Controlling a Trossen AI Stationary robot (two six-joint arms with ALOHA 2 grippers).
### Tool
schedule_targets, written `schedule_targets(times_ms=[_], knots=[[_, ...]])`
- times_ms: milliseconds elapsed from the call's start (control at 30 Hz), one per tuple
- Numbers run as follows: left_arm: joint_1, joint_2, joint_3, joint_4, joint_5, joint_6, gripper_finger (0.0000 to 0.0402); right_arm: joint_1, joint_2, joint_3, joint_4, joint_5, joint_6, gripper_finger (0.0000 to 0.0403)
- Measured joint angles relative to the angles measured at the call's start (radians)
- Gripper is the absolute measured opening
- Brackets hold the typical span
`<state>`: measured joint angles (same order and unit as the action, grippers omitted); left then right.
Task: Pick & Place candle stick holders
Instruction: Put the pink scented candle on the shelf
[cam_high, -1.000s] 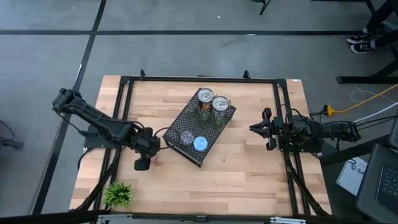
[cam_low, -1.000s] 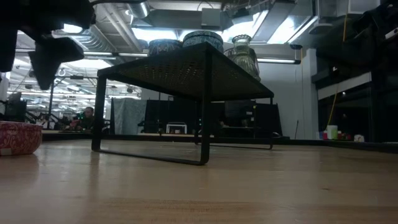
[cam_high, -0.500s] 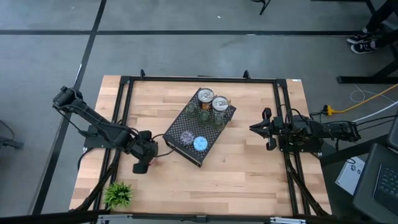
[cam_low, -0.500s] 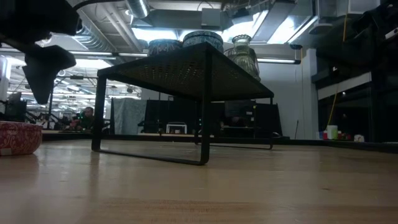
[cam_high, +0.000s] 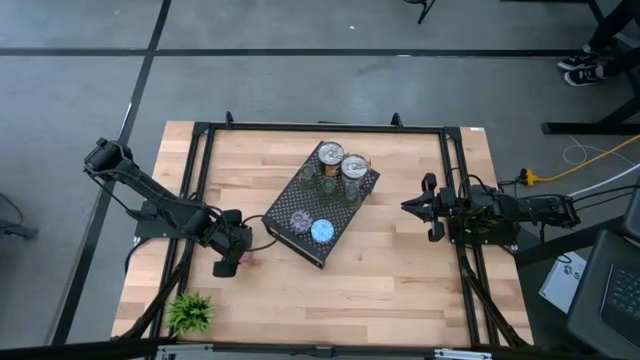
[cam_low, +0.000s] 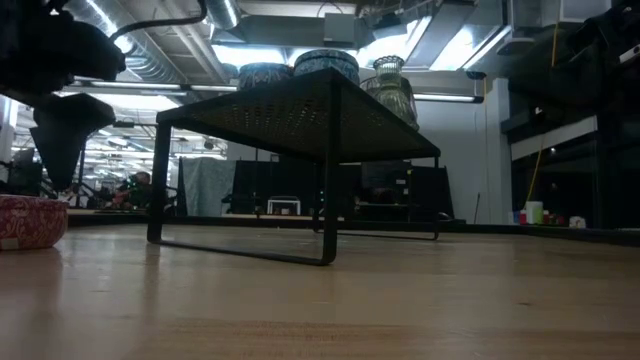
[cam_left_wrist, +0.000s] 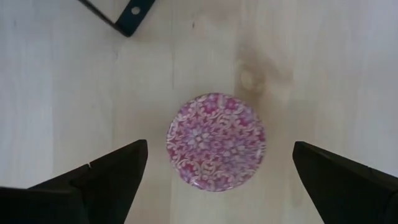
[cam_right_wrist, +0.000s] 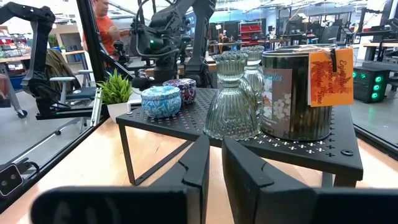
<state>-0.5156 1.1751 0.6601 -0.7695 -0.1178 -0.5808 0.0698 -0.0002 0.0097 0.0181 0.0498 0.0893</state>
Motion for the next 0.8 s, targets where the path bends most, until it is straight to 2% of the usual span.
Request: schedule_targets(times_ms=[367,800], knots=[[0.0,0.0,-0.06,0.049,0.003,-0.001,0.04,0.0,0.0,0.0,0.0,0.0,0.0,0.0048],[0.0,0.0,-0.065,0.112,0.004,0.027,0.04,0.0,0.0,0.0,0.0,0.0,0.0,0.0048]])
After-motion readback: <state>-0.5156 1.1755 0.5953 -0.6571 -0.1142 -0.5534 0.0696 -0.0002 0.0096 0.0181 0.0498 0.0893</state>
